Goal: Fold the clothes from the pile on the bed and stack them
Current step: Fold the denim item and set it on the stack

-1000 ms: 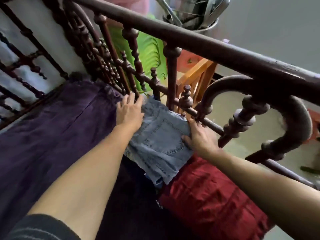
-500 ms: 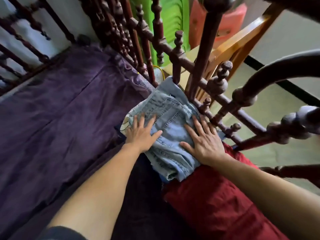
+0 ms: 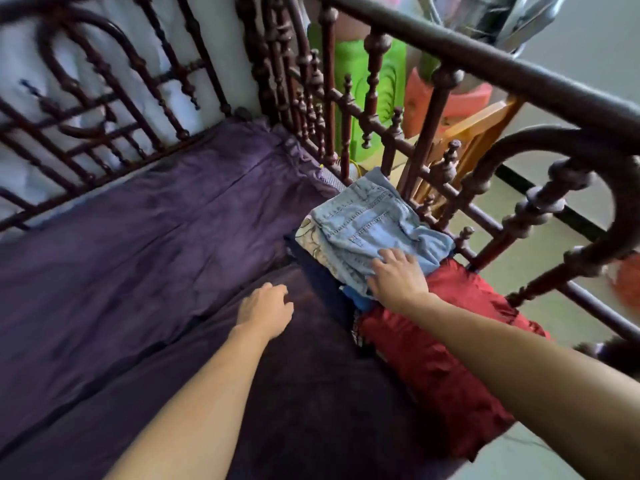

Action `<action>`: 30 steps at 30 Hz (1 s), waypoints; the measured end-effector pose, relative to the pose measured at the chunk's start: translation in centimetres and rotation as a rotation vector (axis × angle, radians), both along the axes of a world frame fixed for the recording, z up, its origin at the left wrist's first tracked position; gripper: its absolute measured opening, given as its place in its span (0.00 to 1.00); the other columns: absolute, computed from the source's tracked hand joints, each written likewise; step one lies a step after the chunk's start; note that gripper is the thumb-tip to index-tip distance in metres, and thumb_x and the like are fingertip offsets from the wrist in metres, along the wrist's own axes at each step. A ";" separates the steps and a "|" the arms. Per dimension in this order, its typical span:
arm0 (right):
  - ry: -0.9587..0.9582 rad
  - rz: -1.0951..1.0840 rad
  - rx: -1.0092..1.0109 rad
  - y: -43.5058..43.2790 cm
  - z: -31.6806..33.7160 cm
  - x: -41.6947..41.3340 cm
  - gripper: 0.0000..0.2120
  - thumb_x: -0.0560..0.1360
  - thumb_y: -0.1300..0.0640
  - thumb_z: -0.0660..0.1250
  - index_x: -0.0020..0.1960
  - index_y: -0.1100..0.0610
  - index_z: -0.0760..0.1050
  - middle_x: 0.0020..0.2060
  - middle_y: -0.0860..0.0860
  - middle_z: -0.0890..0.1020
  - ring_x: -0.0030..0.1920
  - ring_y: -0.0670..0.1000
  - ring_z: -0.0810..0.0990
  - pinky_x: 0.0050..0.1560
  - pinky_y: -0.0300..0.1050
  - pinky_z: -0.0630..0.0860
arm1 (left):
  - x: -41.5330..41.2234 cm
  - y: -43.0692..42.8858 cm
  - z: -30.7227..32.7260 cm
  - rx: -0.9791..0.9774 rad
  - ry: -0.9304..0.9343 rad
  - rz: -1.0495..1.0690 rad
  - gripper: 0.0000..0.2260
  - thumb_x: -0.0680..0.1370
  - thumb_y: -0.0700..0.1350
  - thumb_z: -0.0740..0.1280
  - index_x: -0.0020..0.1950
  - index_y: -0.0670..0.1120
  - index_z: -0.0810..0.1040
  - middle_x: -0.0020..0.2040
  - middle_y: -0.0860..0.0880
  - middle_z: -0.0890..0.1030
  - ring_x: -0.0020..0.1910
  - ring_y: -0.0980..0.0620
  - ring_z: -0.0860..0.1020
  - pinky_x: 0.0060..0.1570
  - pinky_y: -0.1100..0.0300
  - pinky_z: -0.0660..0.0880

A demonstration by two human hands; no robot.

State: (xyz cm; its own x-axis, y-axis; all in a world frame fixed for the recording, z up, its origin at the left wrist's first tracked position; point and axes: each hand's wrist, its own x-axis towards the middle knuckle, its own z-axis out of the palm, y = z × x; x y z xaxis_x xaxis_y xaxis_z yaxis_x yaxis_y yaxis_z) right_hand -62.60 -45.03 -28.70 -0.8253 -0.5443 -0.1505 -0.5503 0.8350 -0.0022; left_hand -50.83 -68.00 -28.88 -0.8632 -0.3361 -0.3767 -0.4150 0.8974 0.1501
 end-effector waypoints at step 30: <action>-0.231 0.790 -0.181 -43.9 5.1 63.2 0.20 0.79 0.44 0.57 0.66 0.53 0.69 0.63 0.54 0.72 0.65 0.57 0.70 0.59 0.53 0.71 | 77.7 -28.6 9.8 -0.189 0.033 0.797 0.13 0.77 0.53 0.63 0.59 0.51 0.77 0.56 0.48 0.81 0.56 0.45 0.78 0.50 0.55 0.74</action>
State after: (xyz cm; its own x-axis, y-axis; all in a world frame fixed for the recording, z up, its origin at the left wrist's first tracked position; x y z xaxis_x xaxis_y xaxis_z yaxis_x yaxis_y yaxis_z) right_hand 0.59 -88.92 -23.56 -0.1510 -0.9808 -0.1233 -0.9418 0.1806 -0.2834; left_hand 26.89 -96.56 -19.10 -0.3479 -0.9085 -0.2313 -0.9368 0.3463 0.0490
